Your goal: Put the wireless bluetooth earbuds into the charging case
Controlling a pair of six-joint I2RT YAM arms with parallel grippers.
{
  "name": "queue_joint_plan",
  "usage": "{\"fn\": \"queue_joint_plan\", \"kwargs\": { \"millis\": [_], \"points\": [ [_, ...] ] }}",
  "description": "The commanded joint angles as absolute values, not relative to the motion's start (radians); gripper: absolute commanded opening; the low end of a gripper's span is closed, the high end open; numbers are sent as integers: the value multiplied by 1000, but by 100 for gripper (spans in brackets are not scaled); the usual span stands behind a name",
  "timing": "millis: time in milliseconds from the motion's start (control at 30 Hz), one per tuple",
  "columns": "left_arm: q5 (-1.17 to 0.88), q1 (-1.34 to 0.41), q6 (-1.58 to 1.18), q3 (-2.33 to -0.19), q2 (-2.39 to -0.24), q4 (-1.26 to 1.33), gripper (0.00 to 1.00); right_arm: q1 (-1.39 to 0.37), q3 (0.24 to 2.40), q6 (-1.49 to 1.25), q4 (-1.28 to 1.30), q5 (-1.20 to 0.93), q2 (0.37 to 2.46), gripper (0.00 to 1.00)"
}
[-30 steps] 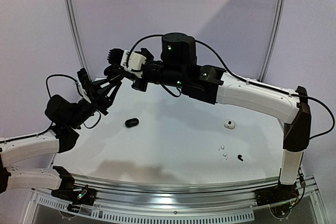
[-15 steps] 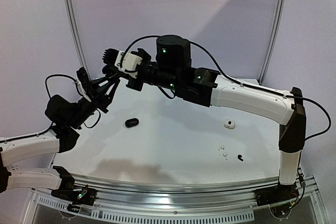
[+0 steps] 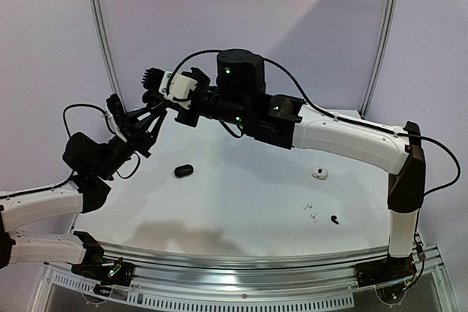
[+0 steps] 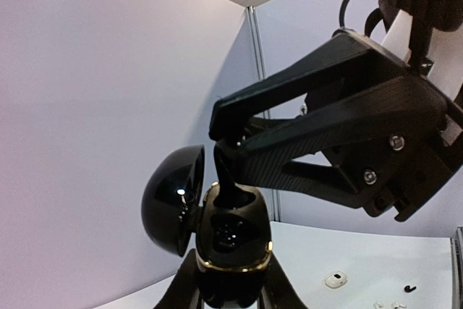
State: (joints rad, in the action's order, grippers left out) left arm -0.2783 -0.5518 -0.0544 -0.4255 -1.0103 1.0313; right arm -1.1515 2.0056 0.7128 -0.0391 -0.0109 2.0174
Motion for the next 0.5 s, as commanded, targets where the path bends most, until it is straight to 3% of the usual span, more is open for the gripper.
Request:
{"fn": "queue_joint_plan", "kwargs": {
  "millis": [0, 467],
  "points": [
    [-304, -571, -50, -427, -997, 1146, 0, -1139, 2015, 713, 29, 44, 2060, 14],
    [-305, -571, -55, -427, -996, 1144, 0, -1139, 2018, 713, 35, 43, 2061, 17]
  ]
}}
